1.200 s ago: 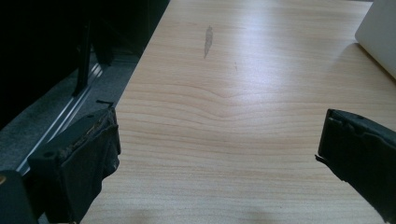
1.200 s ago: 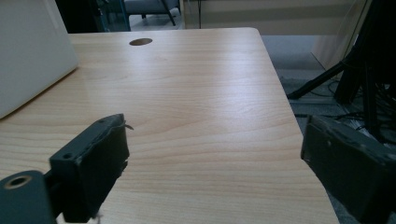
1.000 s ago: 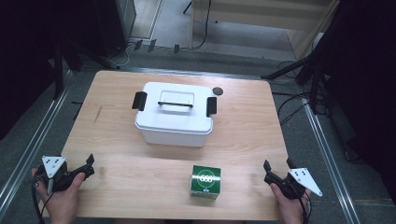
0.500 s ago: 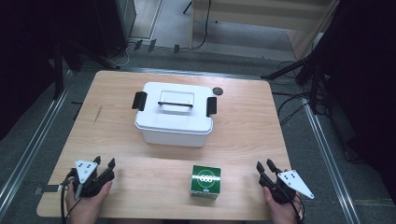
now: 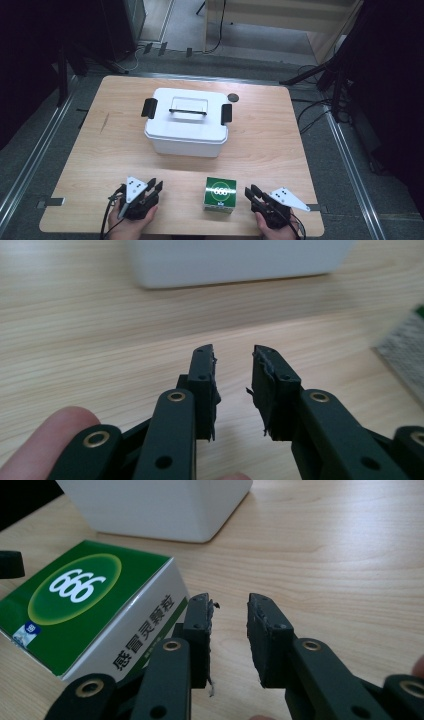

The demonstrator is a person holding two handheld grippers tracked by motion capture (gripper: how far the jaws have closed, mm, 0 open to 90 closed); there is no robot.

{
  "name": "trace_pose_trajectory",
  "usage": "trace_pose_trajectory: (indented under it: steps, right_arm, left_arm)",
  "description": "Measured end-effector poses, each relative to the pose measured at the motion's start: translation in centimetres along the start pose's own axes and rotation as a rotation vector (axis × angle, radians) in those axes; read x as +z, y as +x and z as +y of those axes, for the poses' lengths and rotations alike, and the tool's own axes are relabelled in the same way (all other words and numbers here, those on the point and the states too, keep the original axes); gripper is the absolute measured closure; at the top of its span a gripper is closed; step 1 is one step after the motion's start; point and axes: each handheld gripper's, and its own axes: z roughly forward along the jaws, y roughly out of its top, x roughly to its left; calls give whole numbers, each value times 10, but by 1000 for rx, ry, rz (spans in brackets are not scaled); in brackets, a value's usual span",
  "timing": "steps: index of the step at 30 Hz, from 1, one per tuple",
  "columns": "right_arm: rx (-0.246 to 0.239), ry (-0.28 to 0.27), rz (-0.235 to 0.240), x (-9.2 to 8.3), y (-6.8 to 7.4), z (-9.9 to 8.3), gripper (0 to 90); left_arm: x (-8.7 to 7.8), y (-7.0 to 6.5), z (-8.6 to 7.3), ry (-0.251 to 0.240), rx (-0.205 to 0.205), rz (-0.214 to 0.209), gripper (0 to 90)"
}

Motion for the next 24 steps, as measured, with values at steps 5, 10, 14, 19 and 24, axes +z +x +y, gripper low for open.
trace_pose_trajectory:
  steps: [5, 10, 14, 19, 24]
  right_arm:
    - [2, 26, 11, 5, 8, -5, 814]
    - [-31, 45, 6, 12, 23, -6, 900]
    - [-31, 55, 29, 20, 31, -4, 900]
    - [-49, 60, 29, 29, 42, -3, 900]
    - [-41, 63, 48, 35, 44, -1, 900]
  left_arm:
    - [6, -30, 5, 32, 39, -96, 798]
    - [14, -53, 7, 53, 78, -170, 867]
    - [17, -62, 9, 51, 87, -207, 890]
    - [21, -66, 8, 55, 84, -203, 900]
    - [25, -60, 11, 54, 48, -191, 900]
